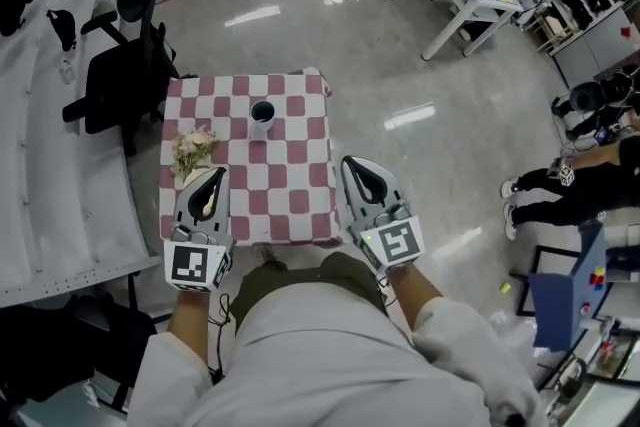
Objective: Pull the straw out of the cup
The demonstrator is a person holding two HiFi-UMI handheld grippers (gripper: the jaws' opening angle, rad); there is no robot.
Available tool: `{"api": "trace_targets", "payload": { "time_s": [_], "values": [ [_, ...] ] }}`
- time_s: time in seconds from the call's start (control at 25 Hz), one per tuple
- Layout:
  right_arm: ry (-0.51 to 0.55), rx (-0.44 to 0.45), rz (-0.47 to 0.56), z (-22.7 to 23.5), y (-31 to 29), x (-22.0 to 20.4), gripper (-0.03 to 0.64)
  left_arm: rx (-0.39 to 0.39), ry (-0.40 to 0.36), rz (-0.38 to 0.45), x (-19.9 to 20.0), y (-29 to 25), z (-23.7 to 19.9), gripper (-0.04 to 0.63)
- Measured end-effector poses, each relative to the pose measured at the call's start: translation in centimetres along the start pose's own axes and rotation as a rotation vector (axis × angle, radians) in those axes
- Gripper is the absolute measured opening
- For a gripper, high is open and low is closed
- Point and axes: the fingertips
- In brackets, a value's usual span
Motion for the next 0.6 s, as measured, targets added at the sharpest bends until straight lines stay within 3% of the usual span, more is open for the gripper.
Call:
{"api": "trace_targets", "payload": {
  "time_s": [0.2,0.44,0.6],
  "values": [
    [0.002,0.022,0.02,1.0,-2.7,0.4,0.005,0.004,0.003,-0.016,-0.2,-2.2,-0.9,0.003],
    [0.021,0.121,0.042,2.8,-4.2,0.0,0.003,0.073,-0.001,-0.017,-1.0,-4.1,-0.4,0.003],
    [0.018,0.13,0.031,4.8,-4.3,-0.4,0.003,0.096,0.002,-0.022,-1.3,-5.3,0.6,0.003]
  ]
}}
Point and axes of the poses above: the fingertips, and each gripper's own axes: y backward along the fingers, z to its right, x out of its top, and after that the axes turned 10 degrees about y, right-handed
